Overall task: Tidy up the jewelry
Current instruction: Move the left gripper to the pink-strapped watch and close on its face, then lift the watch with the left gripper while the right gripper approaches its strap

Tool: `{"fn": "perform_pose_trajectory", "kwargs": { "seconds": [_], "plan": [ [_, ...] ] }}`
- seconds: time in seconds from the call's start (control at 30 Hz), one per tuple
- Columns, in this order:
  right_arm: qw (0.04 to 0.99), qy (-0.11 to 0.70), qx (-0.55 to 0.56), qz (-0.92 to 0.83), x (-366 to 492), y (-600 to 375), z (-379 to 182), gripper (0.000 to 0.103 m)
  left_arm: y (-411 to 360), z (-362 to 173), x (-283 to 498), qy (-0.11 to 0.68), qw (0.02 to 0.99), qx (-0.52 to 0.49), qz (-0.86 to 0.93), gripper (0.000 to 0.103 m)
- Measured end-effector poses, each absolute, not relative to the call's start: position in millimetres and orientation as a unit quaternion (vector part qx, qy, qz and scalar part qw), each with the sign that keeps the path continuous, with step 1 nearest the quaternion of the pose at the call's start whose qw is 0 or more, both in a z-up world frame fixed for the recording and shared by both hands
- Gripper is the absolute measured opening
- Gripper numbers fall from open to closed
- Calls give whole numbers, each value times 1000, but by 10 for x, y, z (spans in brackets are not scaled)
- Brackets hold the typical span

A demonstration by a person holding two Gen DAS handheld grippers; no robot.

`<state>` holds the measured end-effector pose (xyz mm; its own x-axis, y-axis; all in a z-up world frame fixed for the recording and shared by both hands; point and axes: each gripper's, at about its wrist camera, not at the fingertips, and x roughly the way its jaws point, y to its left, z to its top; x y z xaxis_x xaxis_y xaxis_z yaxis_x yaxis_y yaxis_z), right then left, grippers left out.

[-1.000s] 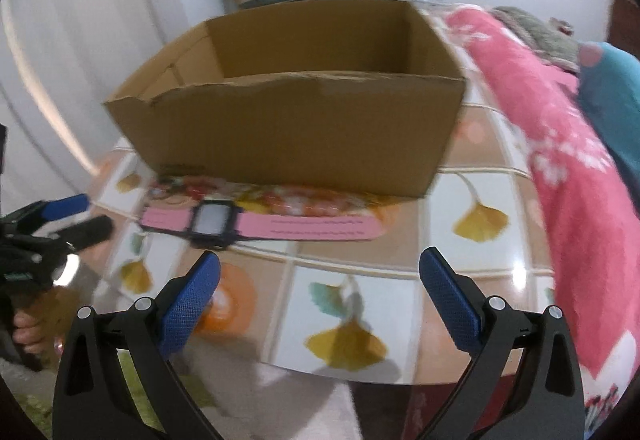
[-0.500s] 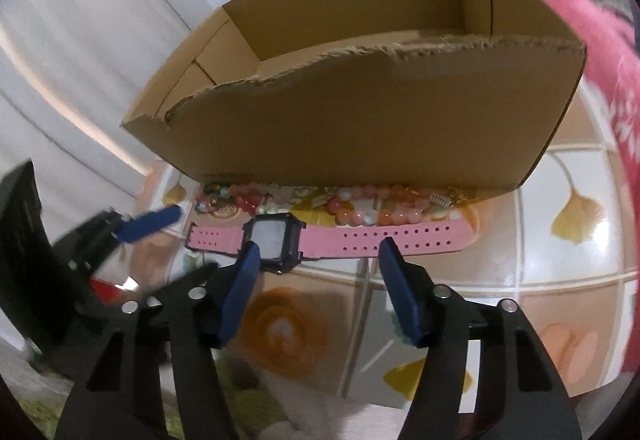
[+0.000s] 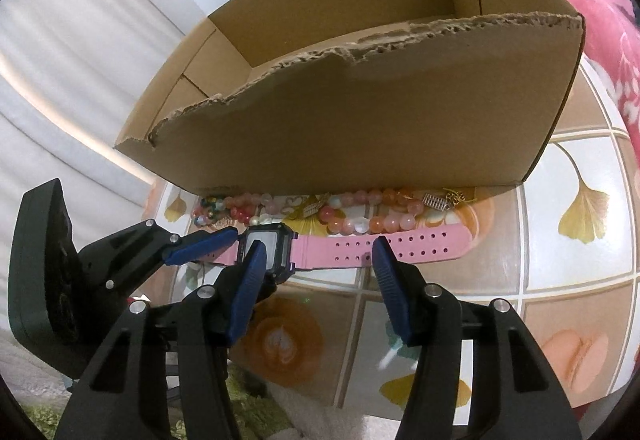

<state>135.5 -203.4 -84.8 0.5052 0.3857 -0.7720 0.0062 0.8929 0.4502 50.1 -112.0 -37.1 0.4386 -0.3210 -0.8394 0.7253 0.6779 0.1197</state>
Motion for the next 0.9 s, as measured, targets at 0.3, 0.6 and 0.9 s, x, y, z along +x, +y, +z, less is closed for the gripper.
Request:
{"fn": "perform_pose_trajectory", "kwargs": {
  "seconds": [0.3,0.6,0.9],
  "plan": [
    [847,475,209,116,1283,-2086,-817,50,-1128,-397,552,413,810,255,-328,50],
    [845,480,194,134,1157,-2069,-772,48,-993,-361,424,430,790,233,-369,48],
    [816,487,246,193,1082,-2068,-755,40,-690,-200,616,497,757,76,-418,30]
  ]
}}
